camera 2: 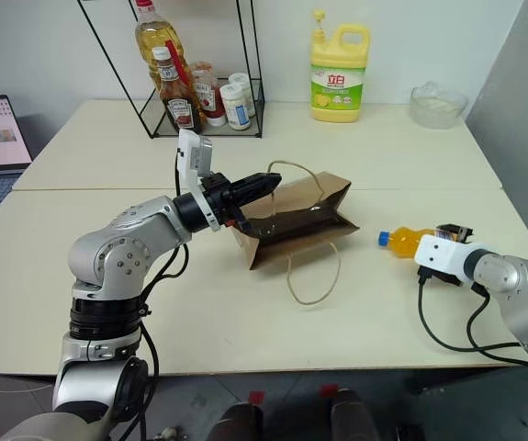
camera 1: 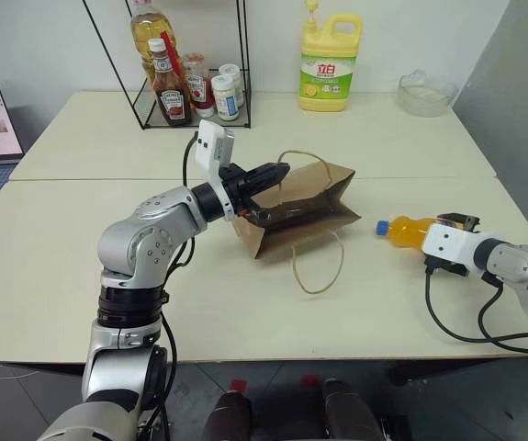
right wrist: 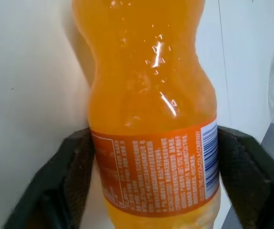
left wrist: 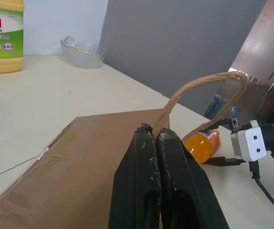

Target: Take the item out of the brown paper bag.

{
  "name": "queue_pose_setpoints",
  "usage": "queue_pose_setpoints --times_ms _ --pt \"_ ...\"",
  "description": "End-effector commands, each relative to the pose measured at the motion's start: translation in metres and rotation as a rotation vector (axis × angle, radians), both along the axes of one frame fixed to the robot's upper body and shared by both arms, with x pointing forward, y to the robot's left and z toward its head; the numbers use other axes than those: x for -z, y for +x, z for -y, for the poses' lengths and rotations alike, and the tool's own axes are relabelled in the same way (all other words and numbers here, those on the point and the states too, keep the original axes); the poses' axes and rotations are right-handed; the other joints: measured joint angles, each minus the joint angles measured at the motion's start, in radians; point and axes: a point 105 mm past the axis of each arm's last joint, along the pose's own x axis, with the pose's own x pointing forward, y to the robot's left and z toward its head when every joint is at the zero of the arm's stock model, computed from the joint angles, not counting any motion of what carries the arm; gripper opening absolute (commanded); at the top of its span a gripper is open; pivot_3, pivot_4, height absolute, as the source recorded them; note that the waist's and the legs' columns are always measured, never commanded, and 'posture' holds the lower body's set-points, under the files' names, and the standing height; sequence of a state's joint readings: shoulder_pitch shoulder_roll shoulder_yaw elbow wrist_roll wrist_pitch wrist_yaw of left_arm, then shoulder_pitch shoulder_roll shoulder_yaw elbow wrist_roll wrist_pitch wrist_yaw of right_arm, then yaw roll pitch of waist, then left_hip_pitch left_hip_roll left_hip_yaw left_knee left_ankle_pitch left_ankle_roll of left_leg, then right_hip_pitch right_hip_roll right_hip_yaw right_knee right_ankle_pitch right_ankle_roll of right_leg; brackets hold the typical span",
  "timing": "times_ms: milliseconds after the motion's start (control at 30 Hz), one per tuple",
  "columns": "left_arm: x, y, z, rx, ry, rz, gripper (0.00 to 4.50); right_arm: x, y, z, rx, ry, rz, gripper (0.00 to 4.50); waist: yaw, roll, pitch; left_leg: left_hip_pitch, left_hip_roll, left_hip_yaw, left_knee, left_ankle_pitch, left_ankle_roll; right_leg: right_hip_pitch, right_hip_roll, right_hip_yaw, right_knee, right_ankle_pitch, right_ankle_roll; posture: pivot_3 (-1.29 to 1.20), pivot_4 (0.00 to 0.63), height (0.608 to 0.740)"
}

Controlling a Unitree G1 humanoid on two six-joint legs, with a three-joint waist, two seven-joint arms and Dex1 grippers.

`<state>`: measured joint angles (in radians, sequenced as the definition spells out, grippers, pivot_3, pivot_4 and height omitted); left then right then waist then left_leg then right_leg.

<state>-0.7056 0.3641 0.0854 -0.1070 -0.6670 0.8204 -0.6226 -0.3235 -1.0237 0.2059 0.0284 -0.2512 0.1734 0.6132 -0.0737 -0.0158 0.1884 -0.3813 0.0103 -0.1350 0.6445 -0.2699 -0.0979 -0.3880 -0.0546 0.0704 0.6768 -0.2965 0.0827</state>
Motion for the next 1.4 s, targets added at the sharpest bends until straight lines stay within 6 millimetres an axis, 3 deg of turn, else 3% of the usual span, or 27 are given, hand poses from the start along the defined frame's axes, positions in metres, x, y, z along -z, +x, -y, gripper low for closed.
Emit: queue_pose_setpoints --times_ms 33,233,367,533,733,867,933,1033,1167,1233,1300,1400 --pt "-0.012 -0.004 -0.001 0.009 -0.019 0.051 0.00 -0.001 -0.004 -0.009 -0.054 0.012 -0.021 4.46 0.002 0.000 0.000 0.000 0.000 0.000 0.000 0.000 0.000 0.000 0.000 0.000 0.000 0.000 0.000 0.00 0.150 0.740" --pt "-0.016 0.002 -0.010 -0.035 -0.020 0.061 0.00 -0.032 -0.014 -0.044 -0.186 0.204 0.143 4.46 0.006 0.000 0.000 -0.001 0.000 0.000 0.000 0.000 0.000 0.000 0.000 0.000 0.000 0.000 0.000 0.00 0.150 0.740" --pt "-0.031 0.018 -0.023 -0.106 -0.053 0.087 0.00 -0.044 -0.019 -0.065 -0.214 0.385 0.268 4.46 0.012 0.000 0.000 -0.001 0.000 -0.001 0.000 0.000 0.000 0.000 0.000 -0.001 0.000 0.000 0.000 0.00 0.150 0.740" --pt "-0.051 0.037 -0.033 -0.205 -0.108 0.103 1.23 -0.063 -0.018 -0.086 -0.228 0.516 0.408 4.50 0.017 0.000 0.000 -0.001 -0.001 -0.001 0.000 0.000 0.000 0.000 0.000 -0.001 0.000 0.000 0.000 0.00 0.150 0.740" --pt "-0.042 0.045 -0.041 -0.256 -0.125 0.050 3.05 -0.065 -0.014 -0.092 -0.204 0.582 0.455 4.50 0.017 0.000 0.000 -0.001 -0.001 -0.001 0.000 0.000 0.000 -0.001 0.000 -0.001 0.000 0.000 0.000 0.00 0.150 0.740" --pt "-0.045 0.045 -0.063 -0.338 -0.146 0.059 4.31 -0.066 -0.013 -0.088 -0.175 0.608 0.473 4.50 0.016 0.000 0.000 -0.001 0.000 -0.001 0.000 0.000 0.000 -0.001 0.000 -0.001 0.000 0.000 0.000 0.00 0.150 0.740" --pt "-0.043 0.039 -0.079 -0.394 -0.117 0.094 4.49 -0.068 -0.014 -0.086 -0.155 0.643 0.487 4.50 0.012 0.000 0.000 0.000 0.000 -0.001 -0.001 0.000 0.000 -0.001 0.000 0.000 0.001 0.000 0.000 0.00 0.150 0.740" --pt "-0.024 0.029 -0.104 -0.503 -0.022 0.141 4.49 -0.065 -0.016 -0.086 -0.132 0.682 0.492 4.50 0.010 0.000 0.000 0.000 0.000 -0.001 -0.001 0.000 0.000 -0.001 0.000 0.000 0.001 0.000 0.000 0.00 0.150 0.740" --pt "0.013 0.006 -0.124 -0.613 0.171 0.189 4.49 -0.060 -0.021 -0.092 -0.092 0.806 0.469 4.50 0.014 0.000 0.000 0.001 0.000 0.000 -0.003 0.000 -0.001 -0.002 0.000 0.000 0.001 0.000 0.000 0.00 0.150 0.740" --pt "0.029 -0.006 -0.133 -0.679 0.178 0.159 4.49 -0.056 -0.028 -0.099 -0.083 0.879 0.433 4.50 0.018 0.000 0.000 0.000 0.000 -0.001 -0.002 0.000 0.000 -0.002 0.000 0.000 0.001 0.000 0.000 0.00 0.150 0.740" --pt "0.049 -0.020 -0.137 -0.733 0.233 0.121 4.49 -0.048 -0.033 -0.100 -0.013 0.983 0.391 4.50 0.024 0.000 0.000 0.000 0.000 -0.001 -0.002 0.000 0.000 -0.001 0.000 0.000 0.001 0.000 0.000 0.00 0.150 0.740" --pt "0.081 -0.039 -0.133 -0.765 0.308 0.057 4.49 -0.027 -0.040 -0.086 0.221 1.160 0.330 4.50 0.031 -0.001 -0.001 0.000 0.000 -0.002 -0.002 -0.002 0.002 -0.001 0.000 0.000 0.002 0.000 0.000 0.00 0.150 0.740"
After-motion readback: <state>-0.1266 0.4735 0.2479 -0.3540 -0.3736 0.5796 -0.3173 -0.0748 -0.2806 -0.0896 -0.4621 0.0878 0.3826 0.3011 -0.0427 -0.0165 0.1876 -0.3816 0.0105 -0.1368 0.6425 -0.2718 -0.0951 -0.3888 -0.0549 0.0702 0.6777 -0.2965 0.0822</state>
